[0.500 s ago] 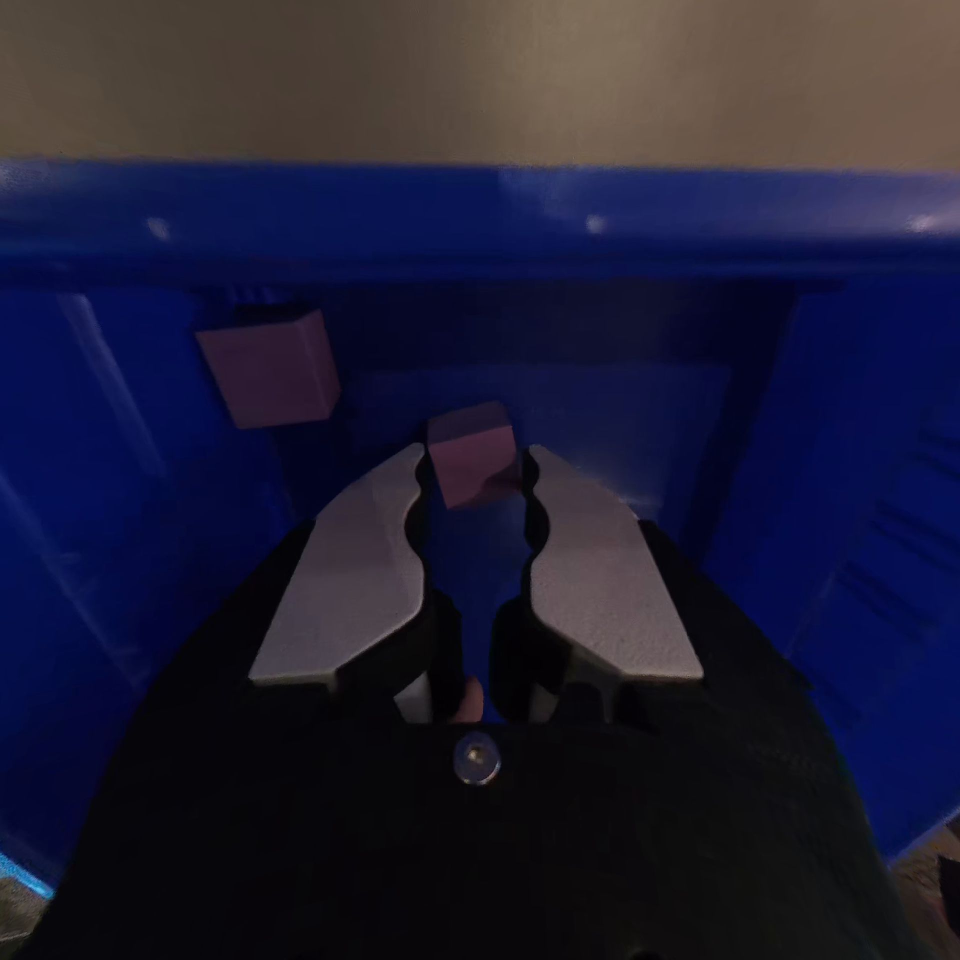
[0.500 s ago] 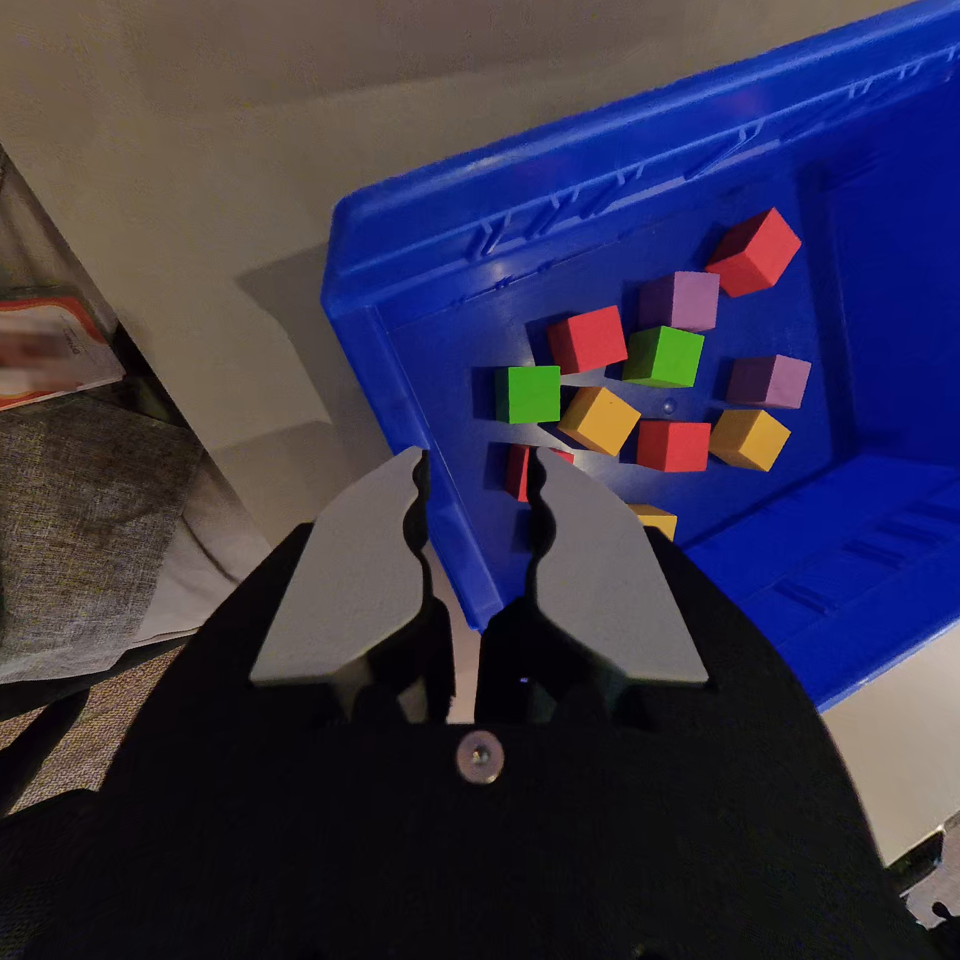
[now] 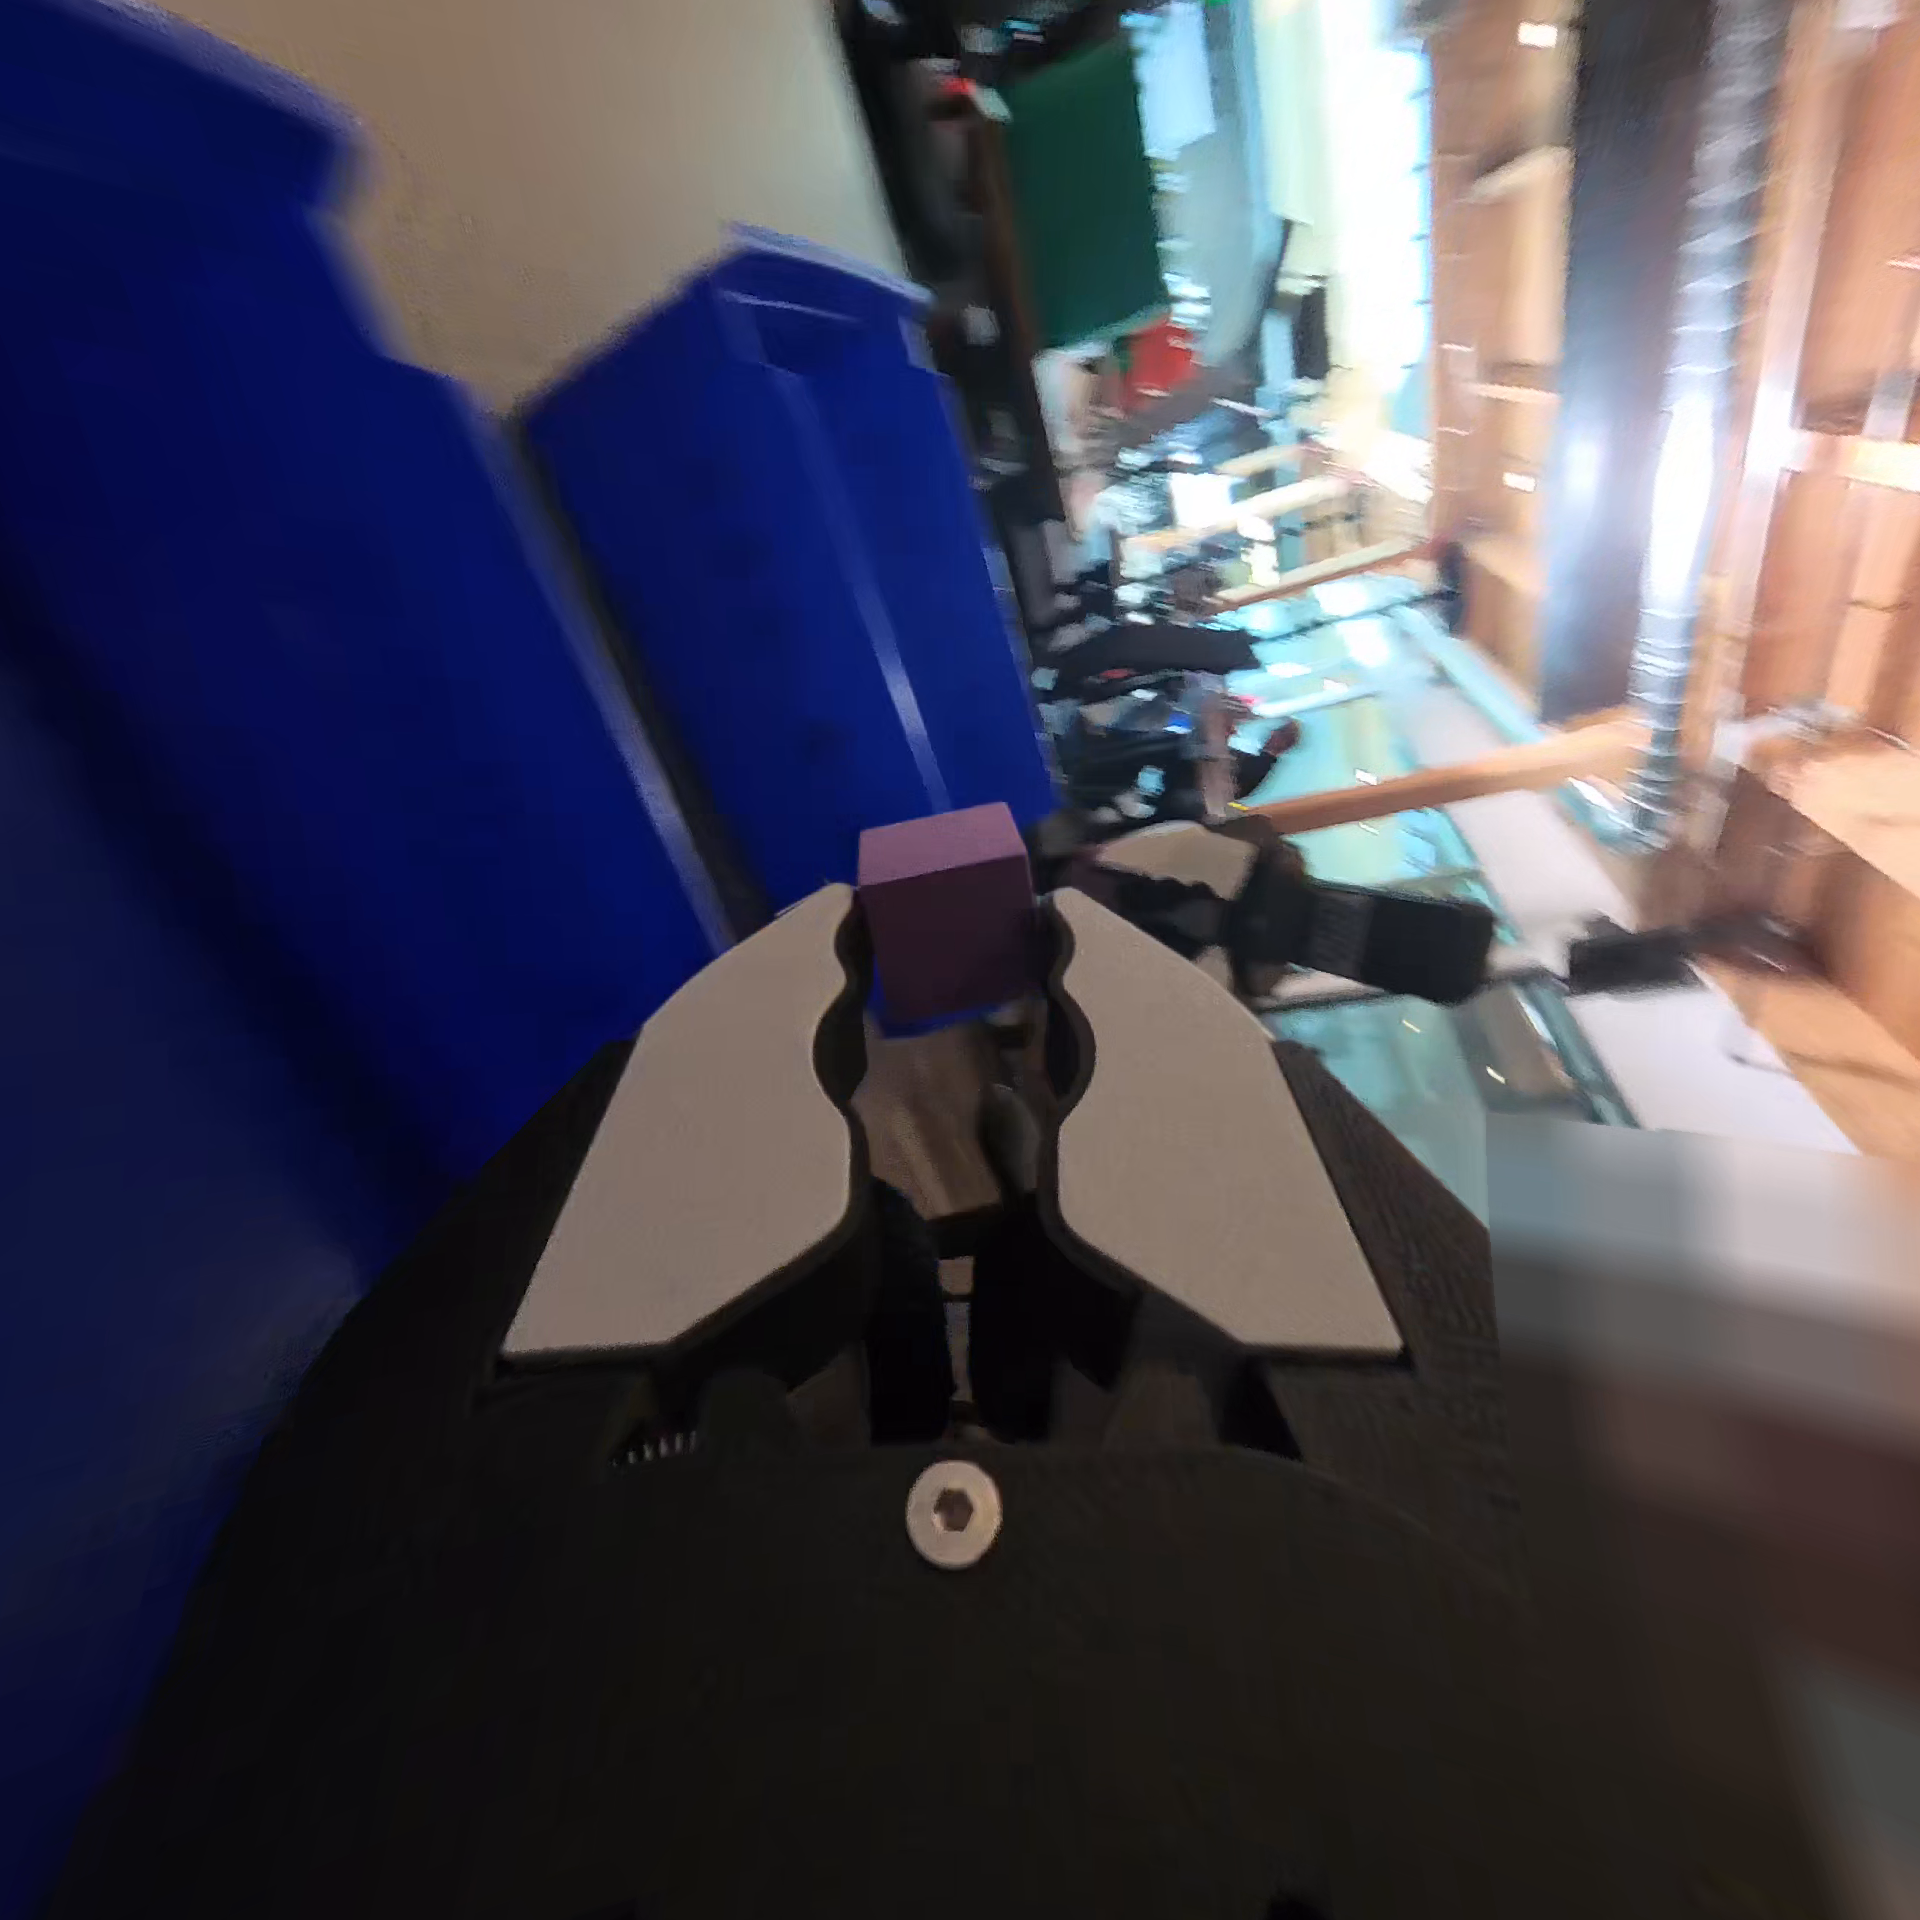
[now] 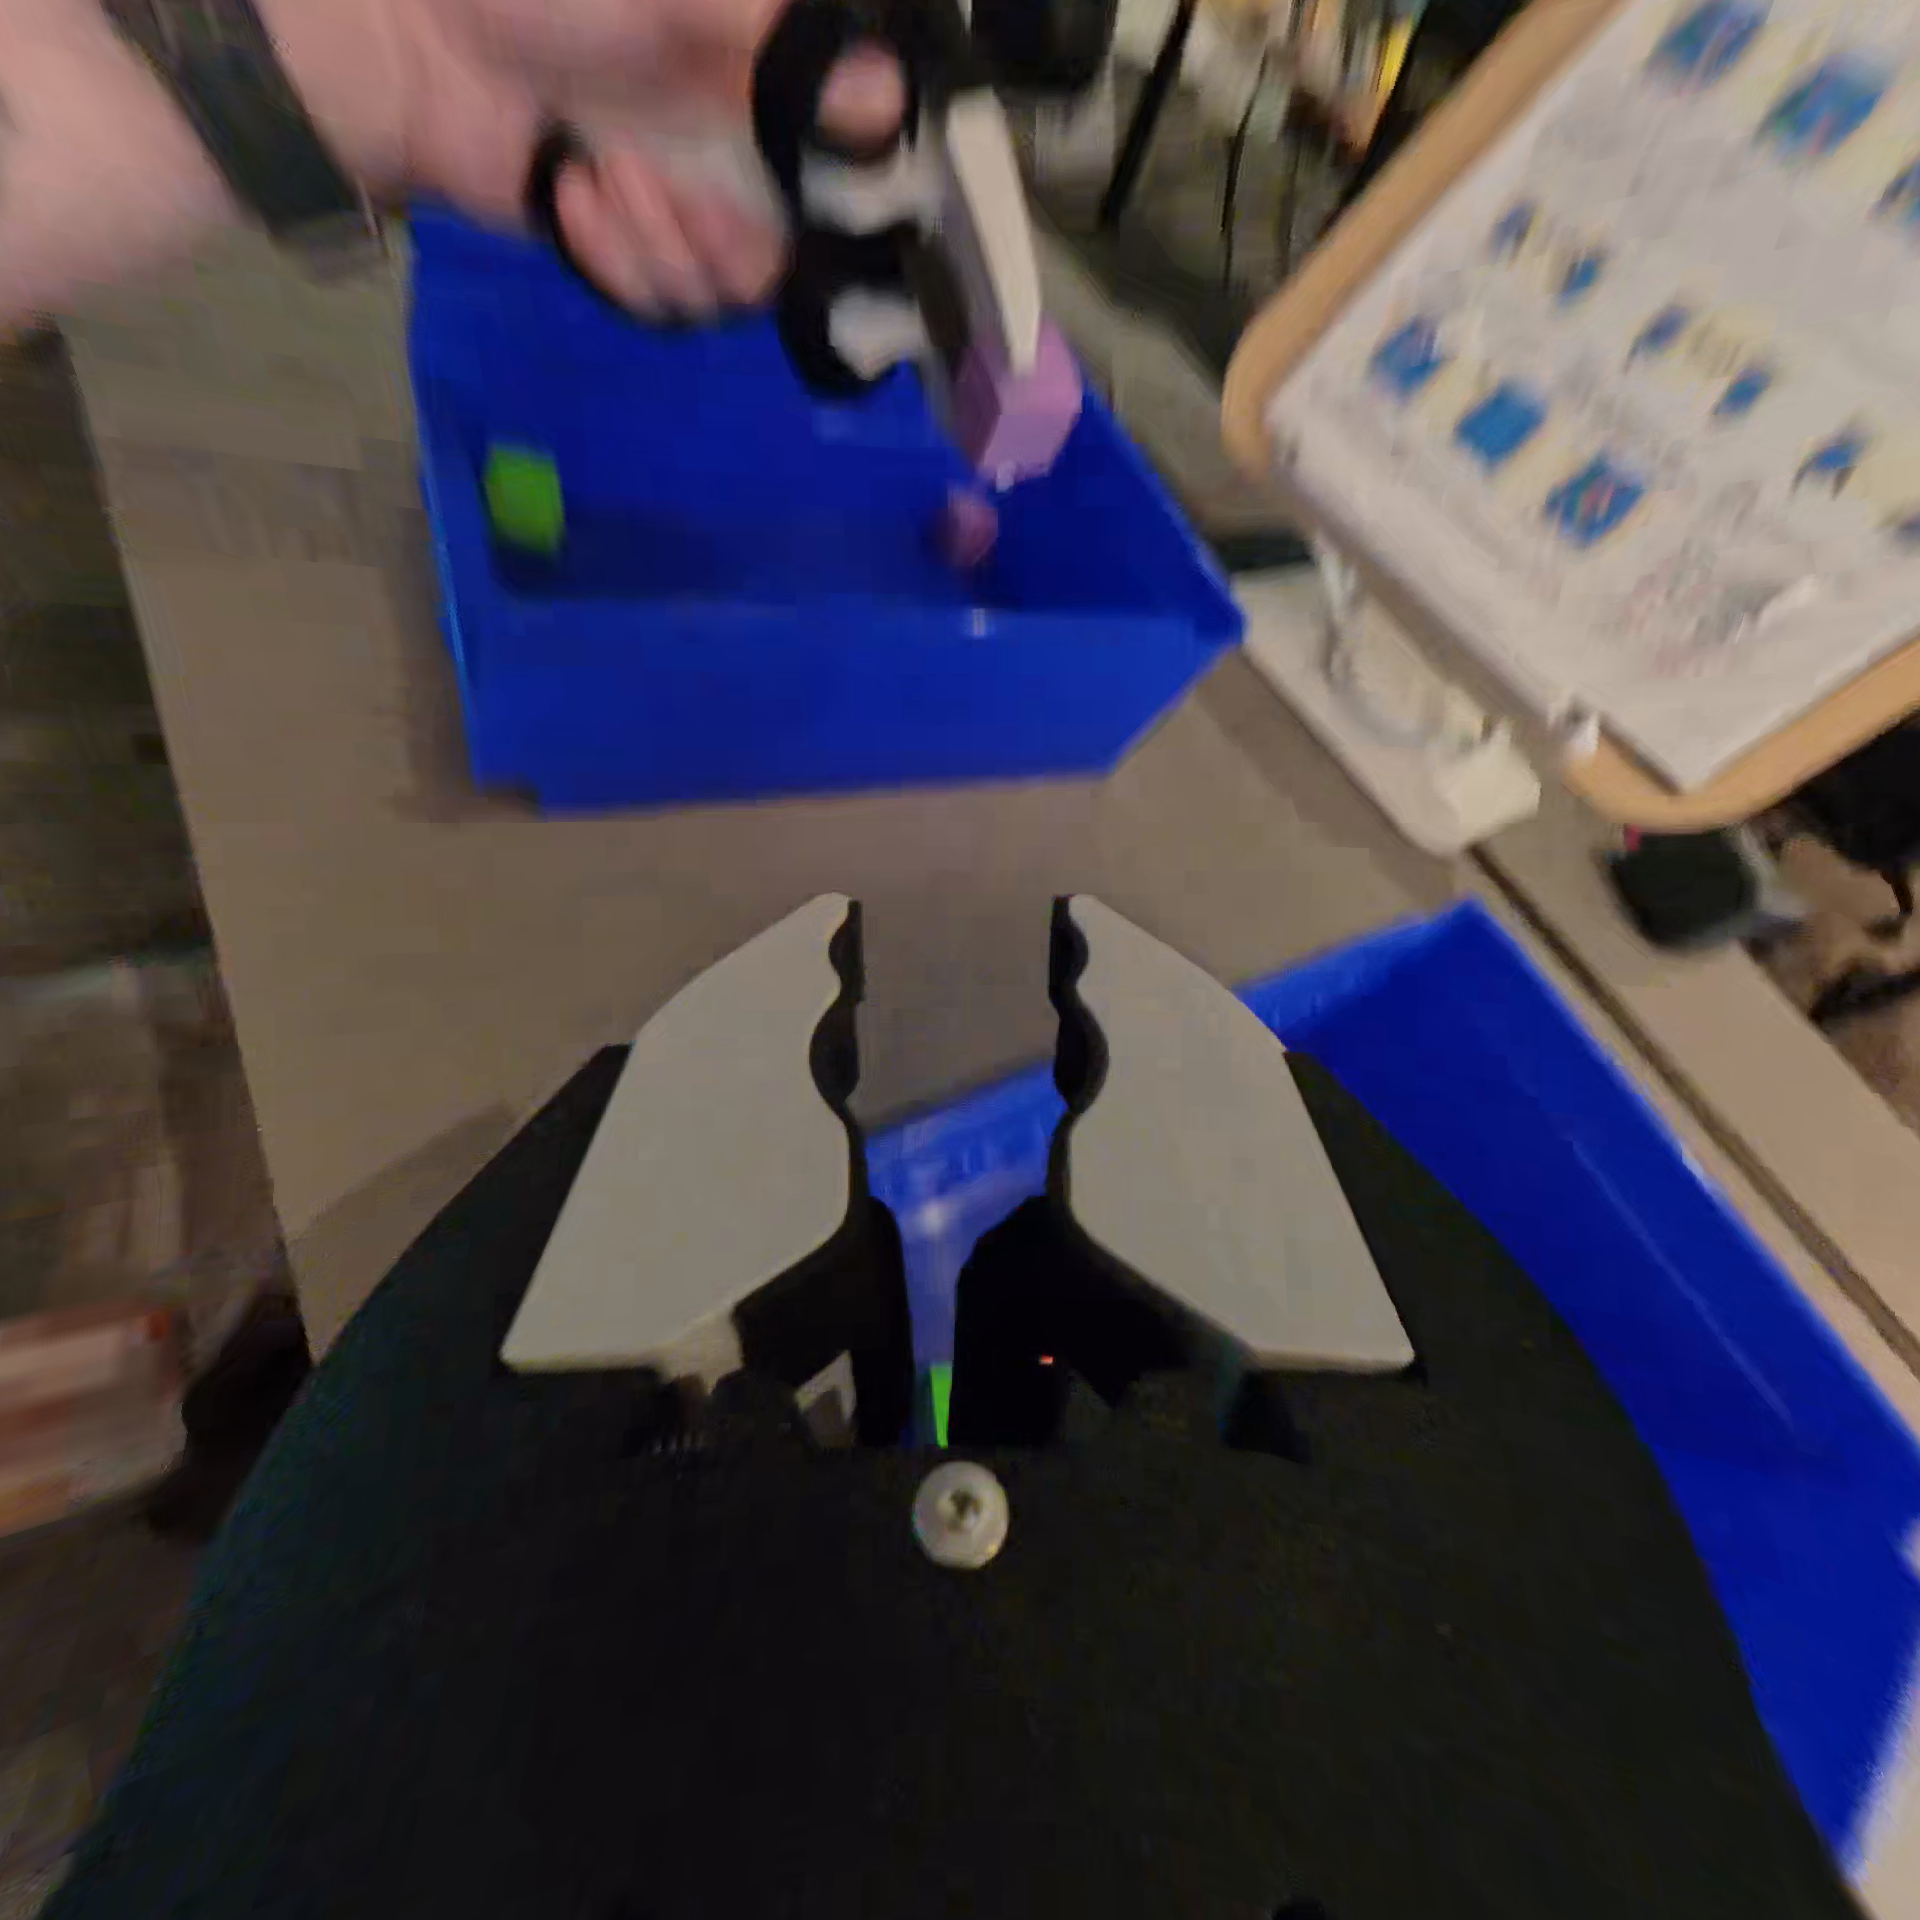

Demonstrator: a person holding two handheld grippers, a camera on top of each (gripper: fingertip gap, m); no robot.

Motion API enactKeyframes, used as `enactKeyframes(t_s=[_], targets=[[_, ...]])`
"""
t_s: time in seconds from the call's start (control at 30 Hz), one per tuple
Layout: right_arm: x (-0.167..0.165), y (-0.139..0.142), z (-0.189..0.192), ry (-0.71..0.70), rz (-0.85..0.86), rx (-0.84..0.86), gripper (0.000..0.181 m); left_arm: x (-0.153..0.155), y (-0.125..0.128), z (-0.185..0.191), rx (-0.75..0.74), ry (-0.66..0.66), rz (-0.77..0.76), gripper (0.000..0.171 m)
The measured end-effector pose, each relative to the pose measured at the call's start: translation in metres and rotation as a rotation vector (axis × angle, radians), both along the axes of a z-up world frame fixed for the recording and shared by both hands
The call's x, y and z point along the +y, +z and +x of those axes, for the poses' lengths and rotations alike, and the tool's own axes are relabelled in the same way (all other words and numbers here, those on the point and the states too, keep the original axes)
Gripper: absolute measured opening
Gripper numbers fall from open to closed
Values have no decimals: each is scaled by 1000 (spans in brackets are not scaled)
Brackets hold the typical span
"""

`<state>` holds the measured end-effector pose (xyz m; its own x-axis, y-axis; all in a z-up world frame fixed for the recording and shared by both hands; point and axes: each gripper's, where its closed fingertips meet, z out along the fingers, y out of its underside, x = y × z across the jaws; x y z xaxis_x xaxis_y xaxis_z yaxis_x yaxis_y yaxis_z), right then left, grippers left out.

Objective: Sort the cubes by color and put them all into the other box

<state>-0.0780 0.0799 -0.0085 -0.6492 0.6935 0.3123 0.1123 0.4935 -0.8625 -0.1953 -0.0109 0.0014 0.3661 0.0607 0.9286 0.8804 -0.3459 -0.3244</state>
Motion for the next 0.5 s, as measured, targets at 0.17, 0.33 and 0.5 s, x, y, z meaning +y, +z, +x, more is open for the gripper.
enactKeyframes(t_s=[0.17,0.33,0.5], targets=[[-48,43,-10,79,-143,159,35,15,29,62,-26,-145,181,31],[-68,51,-19,92,-134,204,35,28,40,102,-49,-257,260,31],[-73,53,-20,94,-119,221,29,32,42,117,-72,-305,296,34]])
